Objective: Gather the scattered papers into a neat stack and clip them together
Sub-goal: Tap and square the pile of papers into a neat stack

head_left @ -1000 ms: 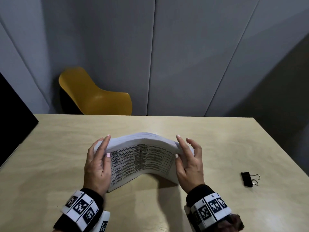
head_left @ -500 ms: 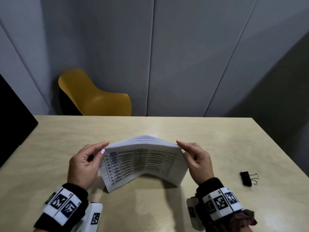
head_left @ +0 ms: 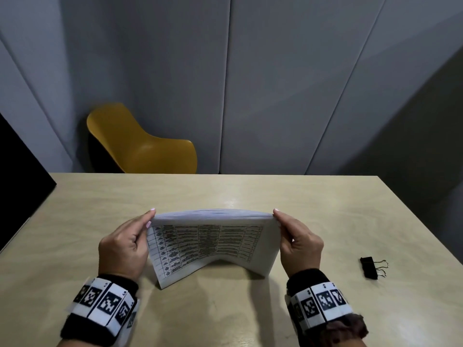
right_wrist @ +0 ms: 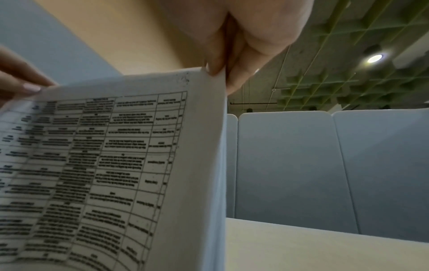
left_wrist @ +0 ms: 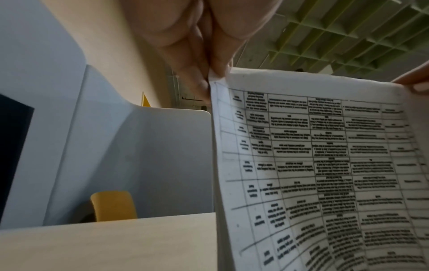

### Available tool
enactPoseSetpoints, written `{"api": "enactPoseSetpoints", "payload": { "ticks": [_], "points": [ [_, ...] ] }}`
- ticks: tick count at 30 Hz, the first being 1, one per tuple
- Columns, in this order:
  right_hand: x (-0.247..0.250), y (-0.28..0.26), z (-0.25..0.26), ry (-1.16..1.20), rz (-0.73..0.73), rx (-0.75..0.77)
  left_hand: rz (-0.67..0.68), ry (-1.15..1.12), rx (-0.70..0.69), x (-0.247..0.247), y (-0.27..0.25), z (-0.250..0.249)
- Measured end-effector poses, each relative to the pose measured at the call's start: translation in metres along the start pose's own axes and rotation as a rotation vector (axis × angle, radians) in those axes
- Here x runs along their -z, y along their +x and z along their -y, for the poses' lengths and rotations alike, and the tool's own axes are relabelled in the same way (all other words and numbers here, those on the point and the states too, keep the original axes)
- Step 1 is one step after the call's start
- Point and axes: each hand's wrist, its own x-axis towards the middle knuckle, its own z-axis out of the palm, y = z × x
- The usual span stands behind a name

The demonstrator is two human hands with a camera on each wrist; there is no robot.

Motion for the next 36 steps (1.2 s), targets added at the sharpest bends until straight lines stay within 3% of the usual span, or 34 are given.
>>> {"api": "enactPoseSetpoints", "payload": {
  "ticks": [2, 5, 7, 9, 12, 16, 19, 23, 28, 33, 36],
  "points": [
    [-0.001, 0.001, 0.002, 0.019, -0.009, -0.013, -0.047, -0.051, 0.032, -0.002, -0.001, -0.002],
    [0.000, 0.003, 0.001, 0.251, 0.058, -0.272, -0.066, -0.329, 0.278, -0.004, 0.000, -0.001],
    [0.000, 0.002, -0.006, 0.389, 0.137, -0.474, 0.100, -0.586, 0.456, -0.007, -0.001, 0.002],
    [-0.002, 0.002, -0.015, 0.495, 0.244, -0.617, 0.296, -0.663, 0.558, -0.012, -0.005, 0.002],
    [-0.010, 0.002, -0.019, 0.489, 0.433, -0.681, 0.392, -0.678, 0.678, -0.021, -0.011, -0.002],
    [-0.018, 0.000, -0.015, 0.481, 0.373, -0.641, 0.322, -0.574, 0.554, -0.023, -0.007, -0.004],
    [-0.019, -0.011, -0.013, 0.481, 0.351, -0.606, 0.300, -0.600, 0.617, -0.026, -0.011, -0.003],
    [-0.022, -0.025, -0.011, 0.331, 0.454, -0.626, 0.310, -0.587, 0.759, -0.029, -0.030, 0.000],
    [-0.019, -0.020, -0.015, 0.314, 0.378, -0.603, 0.306, -0.579, 0.701, -0.025, -0.023, 0.005],
    [-0.019, -0.034, -0.008, 0.254, 0.483, -0.778, 0.376, -0.594, 0.769, -0.033, -0.037, 0.008],
    [-0.016, -0.033, -0.003, 0.290, 0.392, -0.753, 0.332, -0.596, 0.719, -0.033, -0.033, 0.003]
  ]
}}
